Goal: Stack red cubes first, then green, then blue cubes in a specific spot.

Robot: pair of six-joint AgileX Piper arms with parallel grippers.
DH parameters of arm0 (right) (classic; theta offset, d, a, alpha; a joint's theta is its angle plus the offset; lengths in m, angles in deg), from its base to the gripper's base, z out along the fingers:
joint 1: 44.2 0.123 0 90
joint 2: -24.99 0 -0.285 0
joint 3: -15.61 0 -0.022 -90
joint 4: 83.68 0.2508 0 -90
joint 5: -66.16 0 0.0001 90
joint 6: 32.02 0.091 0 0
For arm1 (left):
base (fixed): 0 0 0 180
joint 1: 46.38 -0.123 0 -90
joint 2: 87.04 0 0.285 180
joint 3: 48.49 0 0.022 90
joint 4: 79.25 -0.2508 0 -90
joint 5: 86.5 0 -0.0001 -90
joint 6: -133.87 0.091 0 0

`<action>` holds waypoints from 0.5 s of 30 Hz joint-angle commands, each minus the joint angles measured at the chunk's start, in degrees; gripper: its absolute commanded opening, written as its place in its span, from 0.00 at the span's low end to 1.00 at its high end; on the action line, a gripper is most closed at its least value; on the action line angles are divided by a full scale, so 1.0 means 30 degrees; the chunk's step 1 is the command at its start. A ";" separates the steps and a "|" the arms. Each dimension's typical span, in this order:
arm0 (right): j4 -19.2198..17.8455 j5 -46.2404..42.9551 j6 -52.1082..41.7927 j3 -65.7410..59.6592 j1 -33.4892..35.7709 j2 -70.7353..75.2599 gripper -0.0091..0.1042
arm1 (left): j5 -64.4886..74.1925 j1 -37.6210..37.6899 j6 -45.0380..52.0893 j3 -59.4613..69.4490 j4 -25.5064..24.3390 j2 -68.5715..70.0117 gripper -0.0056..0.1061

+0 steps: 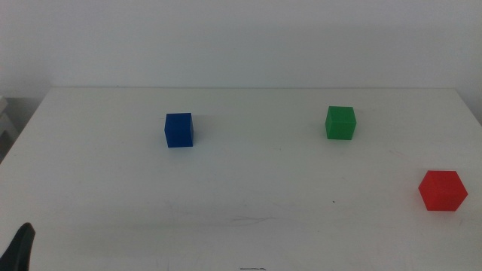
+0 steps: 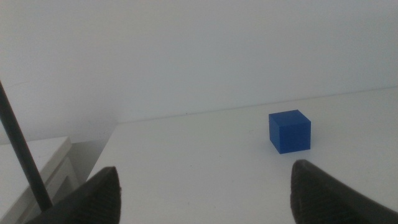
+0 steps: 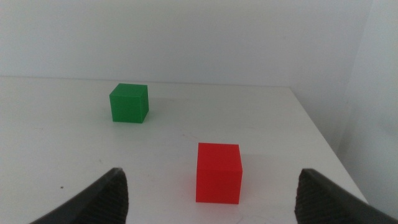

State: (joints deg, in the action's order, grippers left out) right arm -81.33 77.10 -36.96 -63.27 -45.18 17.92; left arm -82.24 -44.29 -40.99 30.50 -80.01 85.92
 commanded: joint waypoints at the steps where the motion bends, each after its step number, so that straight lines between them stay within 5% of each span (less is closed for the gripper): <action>1: -0.0021 -0.1187 -0.0243 0.0833 -0.0096 0.0285 0.85 | -0.1420 0.0035 -0.0106 -0.0089 0.0128 0.0351 0.89; 15: 0.0319 0.4631 -0.0243 0.8126 -0.0096 -0.5469 0.85 | -0.1420 0.0035 -0.0106 -0.0089 0.0128 0.0351 0.89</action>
State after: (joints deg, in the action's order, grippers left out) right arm -80.48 92.54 -36.96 -43.29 -45.18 4.94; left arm -82.24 -44.29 -40.99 30.50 -80.01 85.92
